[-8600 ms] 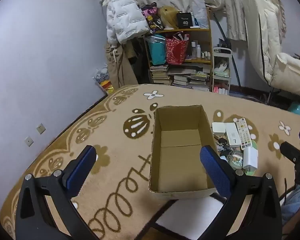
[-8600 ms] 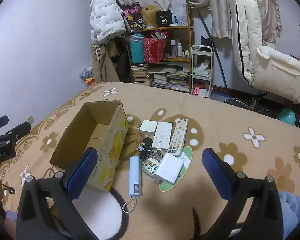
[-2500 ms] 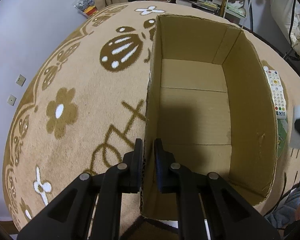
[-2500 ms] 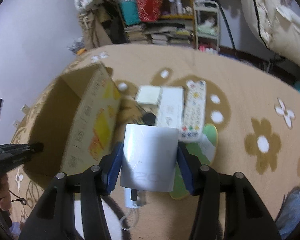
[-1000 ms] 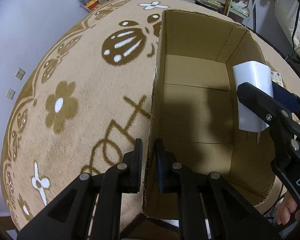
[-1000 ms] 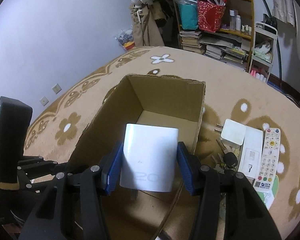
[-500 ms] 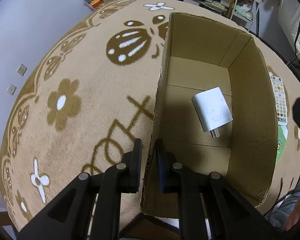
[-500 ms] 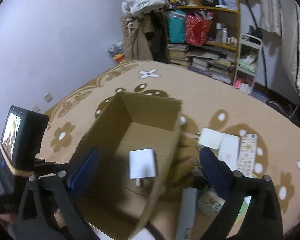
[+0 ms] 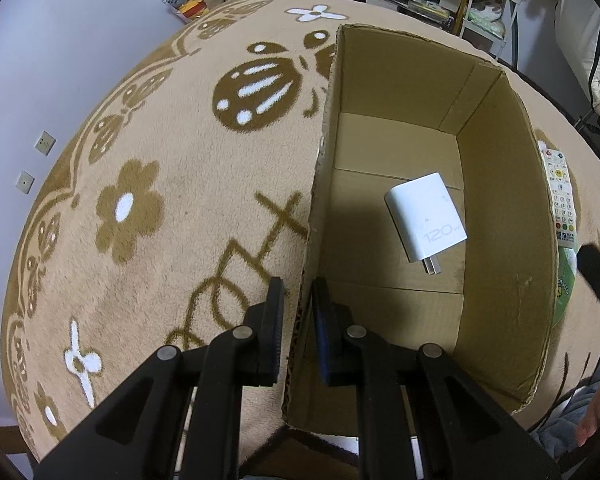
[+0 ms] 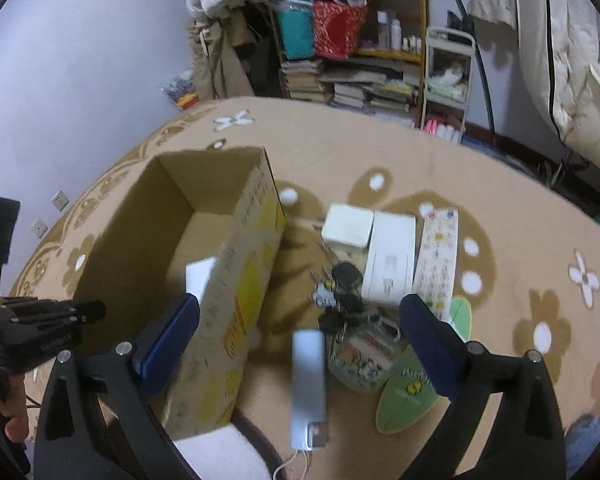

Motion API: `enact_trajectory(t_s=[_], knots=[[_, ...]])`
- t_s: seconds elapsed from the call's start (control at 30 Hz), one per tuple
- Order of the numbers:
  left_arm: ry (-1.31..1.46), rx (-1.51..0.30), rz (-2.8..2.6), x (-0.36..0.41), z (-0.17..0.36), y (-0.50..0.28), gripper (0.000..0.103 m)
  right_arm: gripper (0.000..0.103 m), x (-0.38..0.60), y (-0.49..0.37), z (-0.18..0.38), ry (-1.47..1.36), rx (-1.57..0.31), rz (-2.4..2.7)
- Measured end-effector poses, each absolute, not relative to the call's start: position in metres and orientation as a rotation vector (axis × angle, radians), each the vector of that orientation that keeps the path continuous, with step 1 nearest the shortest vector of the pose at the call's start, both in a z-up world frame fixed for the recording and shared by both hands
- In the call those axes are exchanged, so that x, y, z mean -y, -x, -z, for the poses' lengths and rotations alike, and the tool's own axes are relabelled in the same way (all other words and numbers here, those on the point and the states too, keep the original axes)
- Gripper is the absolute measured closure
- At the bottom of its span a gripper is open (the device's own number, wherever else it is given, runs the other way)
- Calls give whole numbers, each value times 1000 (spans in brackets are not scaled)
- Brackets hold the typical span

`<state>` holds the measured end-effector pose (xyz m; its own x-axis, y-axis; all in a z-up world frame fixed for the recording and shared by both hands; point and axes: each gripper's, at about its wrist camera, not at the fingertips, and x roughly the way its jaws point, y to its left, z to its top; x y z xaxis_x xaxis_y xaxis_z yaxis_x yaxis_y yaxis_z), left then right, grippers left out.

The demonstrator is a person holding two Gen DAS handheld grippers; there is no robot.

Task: Organize rigid objects
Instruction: 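Move the right gripper to the light-blue power bank and grasp it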

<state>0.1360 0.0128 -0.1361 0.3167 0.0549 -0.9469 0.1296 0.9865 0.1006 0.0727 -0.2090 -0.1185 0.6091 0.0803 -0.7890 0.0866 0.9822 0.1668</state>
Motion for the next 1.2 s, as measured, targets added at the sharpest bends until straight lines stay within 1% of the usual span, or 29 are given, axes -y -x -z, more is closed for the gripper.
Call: enact_trajectory(t_s=[0.23, 0.3, 0.33, 0.37, 0.4, 0.47, 0.5, 0.6, 0.63, 0.67, 0.7, 0.73, 0.77, 1.07, 1.2], knots=[[-167, -1250, 51, -13, 136, -136, 89, 0, 215, -66, 140, -211, -1014, 36], [-171, -1250, 51, -12, 136, -136, 89, 7, 216, -66, 144, -208, -1045, 52], [-172, -1250, 51, -12, 136, -136, 89, 14, 217, -65, 146, -205, -1062, 67], [-171, -1250, 51, -12, 136, -136, 89, 18, 217, -65, 149, -205, -1082, 70], [-170, -1250, 51, -12, 136, -136, 89, 20, 217, -65, 153, -208, -1101, 67], [-169, -1250, 51, -12, 135, -136, 89, 31, 215, -65, 162, -222, -1144, 48], [-170, -1250, 52, -12, 135, -136, 89, 33, 214, -66, 167, -229, -1168, 43], [-167, -1251, 51, -13, 135, -136, 89, 34, 210, -66, 178, -241, -1205, 26], [-167, -1251, 52, -13, 135, -136, 89, 37, 209, -67, 181, -240, -1216, 23], [-167, -1251, 52, -13, 135, -136, 89, 46, 207, -67, 186, -236, -1231, 21], [-165, -1251, 52, -13, 135, -136, 89, 52, 206, -68, 189, -235, -1245, 20], [-164, -1252, 52, -13, 135, -135, 89, 63, 205, -68, 193, -235, -1263, 17], [-166, -1255, 52, -13, 135, -135, 89, 71, 204, -69, 198, -236, -1281, 11], [-169, -1256, 54, -12, 135, -135, 89, 72, 203, -72, 228, -268, -1308, 22], [-171, -1255, 53, -12, 135, -135, 89, 72, 203, -73, 228, -269, -1306, 27]])
